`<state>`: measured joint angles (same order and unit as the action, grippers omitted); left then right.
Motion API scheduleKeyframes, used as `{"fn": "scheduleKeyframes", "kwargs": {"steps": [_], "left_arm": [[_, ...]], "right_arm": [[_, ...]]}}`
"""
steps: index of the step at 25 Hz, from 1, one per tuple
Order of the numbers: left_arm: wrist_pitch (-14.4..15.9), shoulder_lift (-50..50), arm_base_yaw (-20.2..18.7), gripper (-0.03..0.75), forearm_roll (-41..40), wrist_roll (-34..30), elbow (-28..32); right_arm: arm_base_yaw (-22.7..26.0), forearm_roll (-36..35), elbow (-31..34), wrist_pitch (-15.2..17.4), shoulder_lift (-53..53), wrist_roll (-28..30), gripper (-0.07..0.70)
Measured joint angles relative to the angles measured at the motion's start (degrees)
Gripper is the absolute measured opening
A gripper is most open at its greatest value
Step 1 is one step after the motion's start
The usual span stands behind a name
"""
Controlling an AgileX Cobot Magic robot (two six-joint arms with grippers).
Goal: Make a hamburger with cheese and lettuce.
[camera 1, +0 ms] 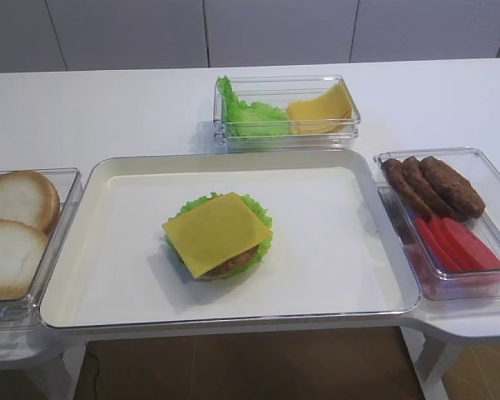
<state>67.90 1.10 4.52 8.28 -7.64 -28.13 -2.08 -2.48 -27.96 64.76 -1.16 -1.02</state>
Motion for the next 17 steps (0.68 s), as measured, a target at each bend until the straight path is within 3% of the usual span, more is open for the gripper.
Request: {"fn": "scheduleKeyframes", "kwargs": {"steps": [17], "left_arm": [[0.0, 0.0, 0.0, 0.36, 0.0, 0.0, 0.0]], "right_arm": [[0.0, 0.07, 0.0, 0.0, 0.0, 0.0, 0.489]]}}
